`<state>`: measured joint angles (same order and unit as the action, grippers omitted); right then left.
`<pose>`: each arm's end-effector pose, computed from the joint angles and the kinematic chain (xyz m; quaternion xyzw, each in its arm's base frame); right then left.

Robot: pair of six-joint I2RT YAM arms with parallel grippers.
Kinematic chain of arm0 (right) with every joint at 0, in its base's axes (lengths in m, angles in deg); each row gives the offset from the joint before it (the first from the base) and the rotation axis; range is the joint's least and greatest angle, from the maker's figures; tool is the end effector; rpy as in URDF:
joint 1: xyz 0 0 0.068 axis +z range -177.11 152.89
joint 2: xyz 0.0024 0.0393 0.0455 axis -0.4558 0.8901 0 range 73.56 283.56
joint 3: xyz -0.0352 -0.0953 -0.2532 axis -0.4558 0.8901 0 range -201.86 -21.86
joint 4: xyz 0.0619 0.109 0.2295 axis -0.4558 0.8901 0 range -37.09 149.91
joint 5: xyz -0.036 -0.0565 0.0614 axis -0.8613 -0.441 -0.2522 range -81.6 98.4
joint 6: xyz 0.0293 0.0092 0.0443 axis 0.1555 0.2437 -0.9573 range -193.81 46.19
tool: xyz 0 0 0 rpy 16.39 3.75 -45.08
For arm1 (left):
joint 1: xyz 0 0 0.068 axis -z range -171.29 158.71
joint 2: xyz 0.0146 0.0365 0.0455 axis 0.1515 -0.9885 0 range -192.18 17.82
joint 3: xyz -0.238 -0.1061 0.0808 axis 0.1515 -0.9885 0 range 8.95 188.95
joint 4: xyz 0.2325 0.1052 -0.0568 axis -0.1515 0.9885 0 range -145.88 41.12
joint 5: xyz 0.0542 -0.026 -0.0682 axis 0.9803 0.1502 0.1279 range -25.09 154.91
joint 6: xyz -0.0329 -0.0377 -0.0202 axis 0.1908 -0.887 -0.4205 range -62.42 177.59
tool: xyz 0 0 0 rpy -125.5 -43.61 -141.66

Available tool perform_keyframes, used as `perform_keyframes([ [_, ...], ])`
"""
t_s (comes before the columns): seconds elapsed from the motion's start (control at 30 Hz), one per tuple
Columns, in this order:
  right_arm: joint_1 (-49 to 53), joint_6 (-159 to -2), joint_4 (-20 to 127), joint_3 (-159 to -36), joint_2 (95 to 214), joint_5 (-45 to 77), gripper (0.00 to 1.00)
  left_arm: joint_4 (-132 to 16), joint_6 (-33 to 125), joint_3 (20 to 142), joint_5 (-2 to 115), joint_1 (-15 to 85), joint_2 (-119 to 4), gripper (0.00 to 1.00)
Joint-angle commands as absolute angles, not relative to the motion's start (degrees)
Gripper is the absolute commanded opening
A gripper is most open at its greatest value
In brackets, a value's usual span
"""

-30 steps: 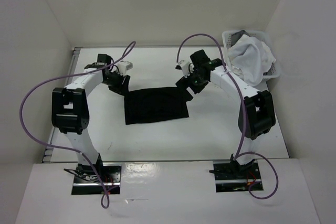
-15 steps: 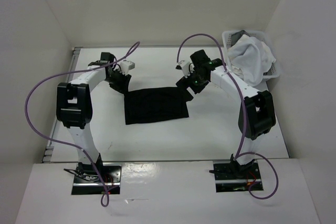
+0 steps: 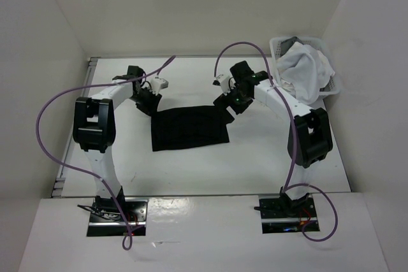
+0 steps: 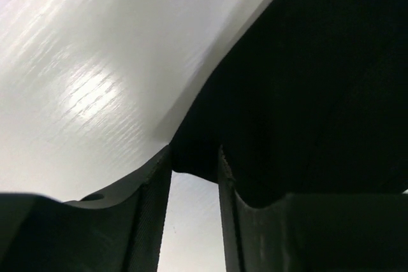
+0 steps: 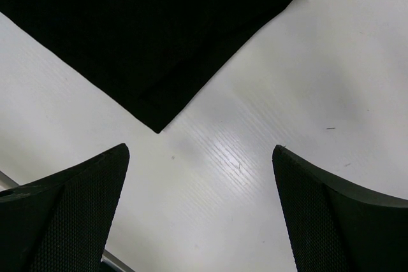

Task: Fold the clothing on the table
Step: Fold the skirt

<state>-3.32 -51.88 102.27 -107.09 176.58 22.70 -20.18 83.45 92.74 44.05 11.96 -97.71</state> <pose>0.3380 0.1587 0.2530 -0.4006 0.8866 0.1252 0.1945 0.4134 -0.0362 0.1747 0.2767 0.9246 -0.1364 0.2234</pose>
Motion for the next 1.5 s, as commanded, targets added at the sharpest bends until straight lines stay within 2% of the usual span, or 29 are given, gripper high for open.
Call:
perform_keyframes([
  [0.0, -3.4, -51.7, 103.3, -109.8, 177.3, 23.0, 0.96, -18.8, 85.7, 93.1, 42.1, 13.3, -98.2, 0.41],
  [0.13, -3.4, -51.7, 103.8, -110.4, 177.3, 23.5, 0.96, -18.2, 85.7, 92.5, 40.6, 13.8, -98.2, 0.28],
  [0.17, -3.4, -51.7, 103.8, -110.4, 177.3, 24.0, 0.96, -18.2, 85.0, 92.5, 40.6, 13.8, -98.2, 0.21],
  [0.27, -3.4, -52.2, 104.3, -110.9, 178.0, 25.2, 0.96, -18.2, 84.2, 92.5, 40.0, 14.3, -98.2, 0.09],
  [0.3, -3.4, -52.8, 104.3, -111.4, 178.0, 25.7, 0.96, -18.2, 83.5, 91.9, 40.0, 14.3, -98.2, 0.01],
  [0.33, -3.4, -52.8, 104.8, -111.4, 178.8, 26.2, 0.96, -18.2, 83.5, 91.4, 40.0, 14.3, -98.2, 0.0],
  [0.73, -2.9, -58.3, 100.5, -110.2, 183.0, 23.6, 0.94, -19.9, 77.2, 86.3, 41.2, 11.7, -94.7, 0.0],
  [1.03, 5.0, -61.4, 97.7, -109.7, 187.4, 18.1, 0.94, -18.9, 72.5, 82.6, 41.2, 10.0, -92.4, 0.0],
  [1.33, 5.5, -64.7, 96.4, -112.8, 192.3, 15.4, 0.93, -17.8, 70.1, 80.9, 41.3, 8.2, -89.9, 0.0],
  [1.47, 5.5, -65.3, 95.3, -112.3, 192.8, 14.3, 0.83, -17.8, 70.1, 80.4, 41.8, 7.7, -89.3, 0.0],
])
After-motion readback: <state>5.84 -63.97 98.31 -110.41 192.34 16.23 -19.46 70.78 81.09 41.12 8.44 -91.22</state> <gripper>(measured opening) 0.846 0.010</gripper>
